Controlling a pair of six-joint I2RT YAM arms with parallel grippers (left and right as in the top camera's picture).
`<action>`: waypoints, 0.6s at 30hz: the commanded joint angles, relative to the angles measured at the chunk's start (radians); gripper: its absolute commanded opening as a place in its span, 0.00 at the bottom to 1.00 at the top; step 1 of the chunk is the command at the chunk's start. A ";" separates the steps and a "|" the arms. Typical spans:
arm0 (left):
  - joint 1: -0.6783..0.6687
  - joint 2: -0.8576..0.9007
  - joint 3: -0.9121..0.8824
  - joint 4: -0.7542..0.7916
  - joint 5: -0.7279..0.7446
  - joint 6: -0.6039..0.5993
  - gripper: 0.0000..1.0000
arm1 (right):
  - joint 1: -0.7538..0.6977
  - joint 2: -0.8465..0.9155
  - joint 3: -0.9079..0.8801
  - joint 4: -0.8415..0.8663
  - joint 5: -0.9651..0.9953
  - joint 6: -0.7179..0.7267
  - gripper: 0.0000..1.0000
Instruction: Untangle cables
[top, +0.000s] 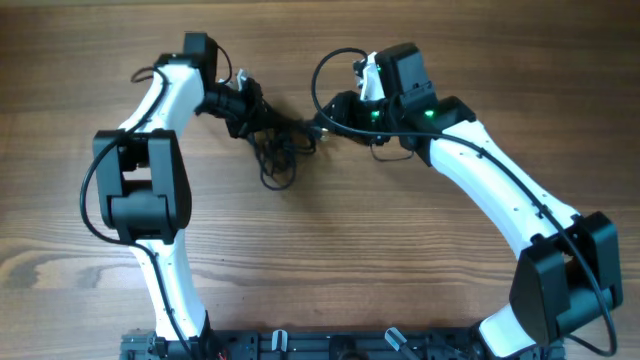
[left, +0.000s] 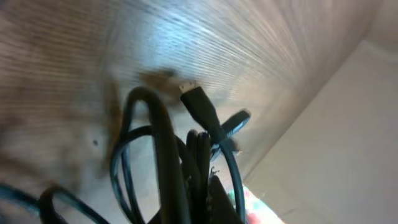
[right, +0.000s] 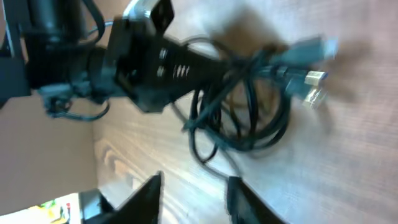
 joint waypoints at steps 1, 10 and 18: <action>-0.002 0.007 -0.179 0.181 0.060 -0.255 0.04 | 0.061 -0.001 0.008 -0.013 0.057 0.124 0.30; 0.014 0.001 -0.372 0.673 0.271 -0.336 0.04 | 0.236 0.072 0.006 -0.015 0.356 0.271 0.30; -0.007 -0.082 -0.372 0.734 0.282 -0.254 0.04 | 0.251 0.166 0.006 0.067 0.394 0.330 0.25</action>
